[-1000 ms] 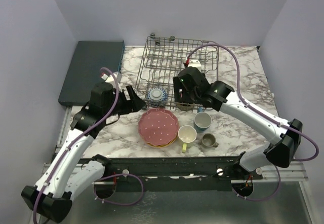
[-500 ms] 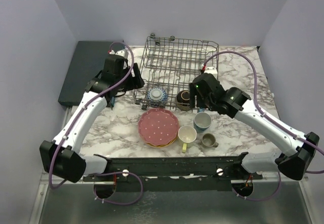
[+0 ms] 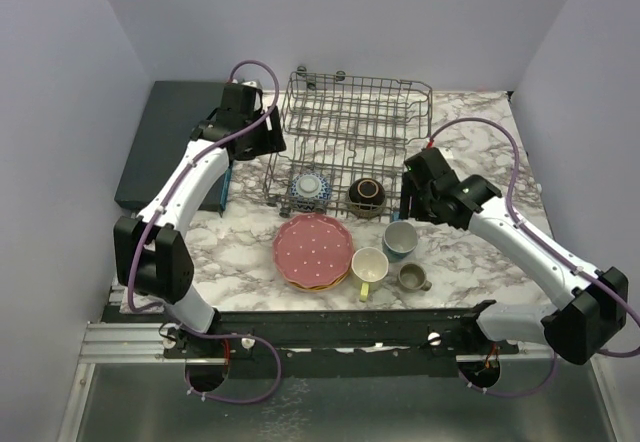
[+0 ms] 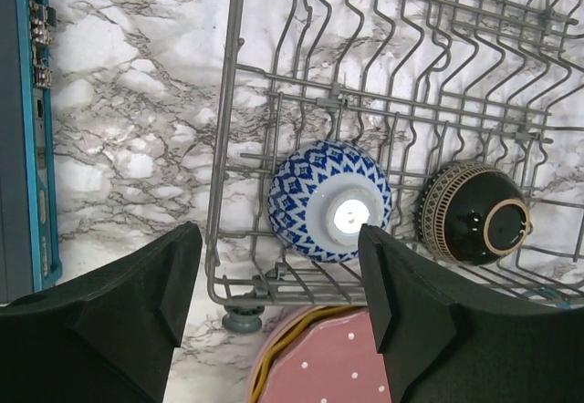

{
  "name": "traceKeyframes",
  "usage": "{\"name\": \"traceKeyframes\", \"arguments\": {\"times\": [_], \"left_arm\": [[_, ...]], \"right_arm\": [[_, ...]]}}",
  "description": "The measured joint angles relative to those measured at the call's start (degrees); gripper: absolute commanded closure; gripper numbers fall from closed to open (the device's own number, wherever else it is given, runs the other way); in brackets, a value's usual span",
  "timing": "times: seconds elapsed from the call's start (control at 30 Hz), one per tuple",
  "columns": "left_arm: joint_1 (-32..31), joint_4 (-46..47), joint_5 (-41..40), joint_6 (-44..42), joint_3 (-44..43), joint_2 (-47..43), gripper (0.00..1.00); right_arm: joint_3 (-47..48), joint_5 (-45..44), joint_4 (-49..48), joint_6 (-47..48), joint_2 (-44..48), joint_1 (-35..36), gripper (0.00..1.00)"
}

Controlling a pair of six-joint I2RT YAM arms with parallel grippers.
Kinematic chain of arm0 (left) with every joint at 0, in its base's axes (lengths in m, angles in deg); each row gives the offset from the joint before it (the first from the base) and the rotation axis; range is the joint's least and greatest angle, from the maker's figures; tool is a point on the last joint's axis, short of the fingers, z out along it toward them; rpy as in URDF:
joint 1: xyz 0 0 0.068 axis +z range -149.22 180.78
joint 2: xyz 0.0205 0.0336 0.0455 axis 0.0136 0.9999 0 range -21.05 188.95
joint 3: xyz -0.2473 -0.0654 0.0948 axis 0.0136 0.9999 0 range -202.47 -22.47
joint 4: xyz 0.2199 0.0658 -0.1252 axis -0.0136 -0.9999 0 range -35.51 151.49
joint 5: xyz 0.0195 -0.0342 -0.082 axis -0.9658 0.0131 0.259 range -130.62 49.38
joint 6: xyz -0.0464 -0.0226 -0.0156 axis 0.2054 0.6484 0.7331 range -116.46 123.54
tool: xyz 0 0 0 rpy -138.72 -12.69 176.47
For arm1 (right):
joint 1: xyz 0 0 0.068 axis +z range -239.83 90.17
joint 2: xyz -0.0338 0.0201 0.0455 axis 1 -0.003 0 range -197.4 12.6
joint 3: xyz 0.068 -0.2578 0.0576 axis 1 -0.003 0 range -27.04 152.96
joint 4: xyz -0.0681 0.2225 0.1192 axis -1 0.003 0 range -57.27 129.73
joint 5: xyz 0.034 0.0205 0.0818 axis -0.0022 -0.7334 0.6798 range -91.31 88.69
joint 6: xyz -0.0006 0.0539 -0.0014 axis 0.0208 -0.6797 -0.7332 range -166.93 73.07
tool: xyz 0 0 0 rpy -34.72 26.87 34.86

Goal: Load the mixed dishes into the dish rack
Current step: Turn the bowl upside down on the dish rack, then adjust the dish rack at the center of the board.

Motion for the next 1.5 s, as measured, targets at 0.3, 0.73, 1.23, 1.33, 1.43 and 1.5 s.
{"name": "traceKeyframes", "arguments": {"times": [0.3,0.73,1.23,1.33,1.43,1.5], "left_arm": [[0.5,1.0,0.1,-3.1,-6.1,9.6,0.24],[0.6,1.9,0.4,-7.5,-14.1,19.8,0.24],[0.8,2.2,0.7,-8.9,-15.8,25.7,0.70],[1.3,2.1,0.6,-9.0,-15.8,25.7,0.82],[1.7,1.9,0.5,-9.0,-15.8,25.7,0.91],[1.9,1.9,0.4,-8.9,-15.7,25.7,0.96]], "right_arm": [[-4.8,3.8,-2.0,-3.2,0.3,-6.4,0.32],[-5.0,6.4,-7.2,-11.4,-1.1,-12.0,0.34],[-5.0,8.9,-10.0,-13.9,-6.1,-14.4,0.56],[-5.1,9.1,-10.7,-13.9,-6.5,-14.5,0.63],[-5.1,9.2,-11.0,-13.6,-6.9,-14.6,0.69],[-5.1,9.4,-10.9,-13.2,-7.0,-14.8,0.73]]}}
